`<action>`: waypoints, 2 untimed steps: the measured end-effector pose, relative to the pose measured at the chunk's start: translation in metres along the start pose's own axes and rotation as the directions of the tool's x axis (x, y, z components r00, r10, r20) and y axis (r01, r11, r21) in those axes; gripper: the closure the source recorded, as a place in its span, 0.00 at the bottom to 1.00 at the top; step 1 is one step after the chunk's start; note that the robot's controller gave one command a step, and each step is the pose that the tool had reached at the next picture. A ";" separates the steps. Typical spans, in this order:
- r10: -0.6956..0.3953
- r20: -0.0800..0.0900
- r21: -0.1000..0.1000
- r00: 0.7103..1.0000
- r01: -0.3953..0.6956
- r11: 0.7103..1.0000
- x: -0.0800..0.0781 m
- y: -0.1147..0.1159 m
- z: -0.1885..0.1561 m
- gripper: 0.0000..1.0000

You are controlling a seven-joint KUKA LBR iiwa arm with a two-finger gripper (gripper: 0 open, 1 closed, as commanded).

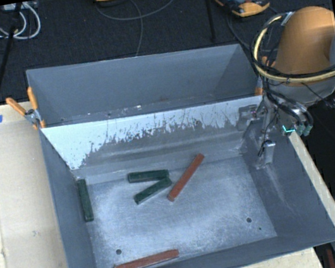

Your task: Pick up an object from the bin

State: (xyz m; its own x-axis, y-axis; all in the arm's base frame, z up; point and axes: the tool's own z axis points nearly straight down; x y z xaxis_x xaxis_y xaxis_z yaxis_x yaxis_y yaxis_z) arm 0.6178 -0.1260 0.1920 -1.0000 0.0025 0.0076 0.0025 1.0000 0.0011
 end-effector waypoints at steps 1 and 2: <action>0.025 0.005 -0.003 1.000 -0.025 1.000 0.013 0.107 0.122 0.00; -0.097 0.010 -0.002 0.995 0.097 0.995 0.008 0.196 0.123 0.00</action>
Offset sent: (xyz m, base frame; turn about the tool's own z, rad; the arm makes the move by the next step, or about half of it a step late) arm -0.0133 0.1022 -0.1183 0.0297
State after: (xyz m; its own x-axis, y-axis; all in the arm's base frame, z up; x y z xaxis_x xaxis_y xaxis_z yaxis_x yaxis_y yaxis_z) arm 0.6096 0.0701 0.0697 -0.9955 -0.0947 -0.0022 -0.0947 0.9955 0.0037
